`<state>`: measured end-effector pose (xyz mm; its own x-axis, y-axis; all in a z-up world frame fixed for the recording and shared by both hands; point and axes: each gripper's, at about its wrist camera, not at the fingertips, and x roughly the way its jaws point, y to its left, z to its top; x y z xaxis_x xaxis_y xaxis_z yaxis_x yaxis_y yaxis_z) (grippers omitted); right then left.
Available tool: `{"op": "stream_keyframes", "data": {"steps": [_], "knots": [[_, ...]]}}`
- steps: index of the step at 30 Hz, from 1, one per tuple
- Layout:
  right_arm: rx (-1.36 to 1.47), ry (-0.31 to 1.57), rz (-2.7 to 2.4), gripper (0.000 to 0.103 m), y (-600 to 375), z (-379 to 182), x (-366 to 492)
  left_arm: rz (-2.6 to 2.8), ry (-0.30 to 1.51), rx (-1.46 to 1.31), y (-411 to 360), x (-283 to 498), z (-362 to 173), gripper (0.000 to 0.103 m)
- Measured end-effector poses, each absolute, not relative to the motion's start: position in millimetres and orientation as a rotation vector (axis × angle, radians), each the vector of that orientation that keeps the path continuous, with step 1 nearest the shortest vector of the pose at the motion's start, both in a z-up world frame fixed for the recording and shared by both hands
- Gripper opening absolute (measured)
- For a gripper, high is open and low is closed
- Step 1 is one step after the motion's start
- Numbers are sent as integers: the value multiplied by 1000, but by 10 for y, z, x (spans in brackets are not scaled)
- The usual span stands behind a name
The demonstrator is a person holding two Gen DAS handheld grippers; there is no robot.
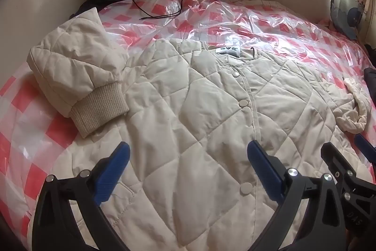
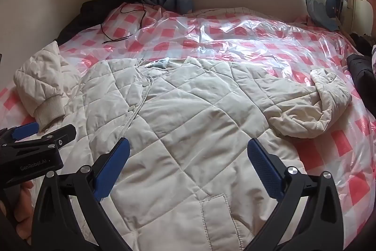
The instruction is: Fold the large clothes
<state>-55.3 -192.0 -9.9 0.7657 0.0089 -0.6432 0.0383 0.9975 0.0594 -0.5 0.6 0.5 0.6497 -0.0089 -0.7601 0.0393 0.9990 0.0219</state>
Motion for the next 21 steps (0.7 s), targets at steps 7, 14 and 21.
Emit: {"op": "stream_keyframes", "data": {"steps": [7,14,21], "knots": [[67,706,-13,97,-1895,-115,-543,-24,867,38,10,-12,12,96],[66,700,-14,97,-1883,-103,-511,-25,877,44,67,-13,-24,96],[68,713,-27,97,-1938,-112,-535,-23,888,54,-37,6,-93,96]]}}
